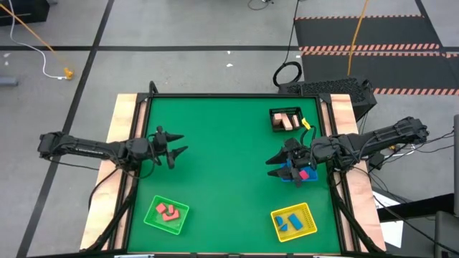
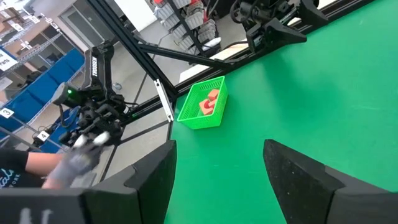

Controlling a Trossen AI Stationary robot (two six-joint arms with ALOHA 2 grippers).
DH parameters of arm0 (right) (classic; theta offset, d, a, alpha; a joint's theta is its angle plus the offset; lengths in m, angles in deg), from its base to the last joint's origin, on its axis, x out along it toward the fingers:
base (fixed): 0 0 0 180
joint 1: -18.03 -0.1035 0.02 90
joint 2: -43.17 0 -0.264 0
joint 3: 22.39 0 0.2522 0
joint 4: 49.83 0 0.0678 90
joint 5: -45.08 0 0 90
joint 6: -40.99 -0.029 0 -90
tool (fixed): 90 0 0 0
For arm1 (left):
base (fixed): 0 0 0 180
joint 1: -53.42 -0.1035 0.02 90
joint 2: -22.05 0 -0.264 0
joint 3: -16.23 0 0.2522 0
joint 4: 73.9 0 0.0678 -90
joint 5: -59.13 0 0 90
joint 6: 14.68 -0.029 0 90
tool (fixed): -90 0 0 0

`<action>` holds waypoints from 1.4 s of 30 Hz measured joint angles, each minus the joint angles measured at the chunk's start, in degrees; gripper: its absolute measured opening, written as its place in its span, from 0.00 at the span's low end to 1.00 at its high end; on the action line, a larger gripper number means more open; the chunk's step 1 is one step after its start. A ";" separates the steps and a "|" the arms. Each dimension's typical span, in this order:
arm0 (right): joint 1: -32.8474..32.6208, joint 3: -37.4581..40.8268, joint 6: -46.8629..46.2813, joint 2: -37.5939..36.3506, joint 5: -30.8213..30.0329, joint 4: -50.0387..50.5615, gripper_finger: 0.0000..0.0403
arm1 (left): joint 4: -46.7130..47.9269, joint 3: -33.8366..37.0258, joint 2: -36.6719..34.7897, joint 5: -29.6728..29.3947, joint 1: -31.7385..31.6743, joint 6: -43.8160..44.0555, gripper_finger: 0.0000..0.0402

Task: Sort & place blocks by color
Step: Return to Home Position

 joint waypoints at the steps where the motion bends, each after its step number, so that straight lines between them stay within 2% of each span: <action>1: 0.00 0.00 0.00 0.00 0.00 -0.02 0.57 | 0.31 0.00 0.00 0.00 0.00 0.46 0.63; 6: 0.00 -0.01 0.00 0.00 0.00 0.00 0.57 | 0.13 0.00 0.00 -0.03 0.02 2.94 0.63; 31: 0.01 -0.01 -1.73 0.00 -0.04 -0.15 0.57 | 0.15 0.00 0.02 -0.04 0.02 3.00 0.63; 33: 0.04 0.15 -4.44 0.00 -2.85 -1.22 0.57 | 0.15 0.00 0.02 -0.04 0.02 3.00 0.63; 37: 0.89 6.19 -0.99 -0.84 -11.90 -12.61 0.57 | 0.15 0.00 0.04 -0.07 0.02 3.00 0.63; 42: 2.39 18.87 15.38 -2.64 -20.68 -36.03 0.57 | -0.15 0.00 0.04 -0.09 0.04 3.00 0.63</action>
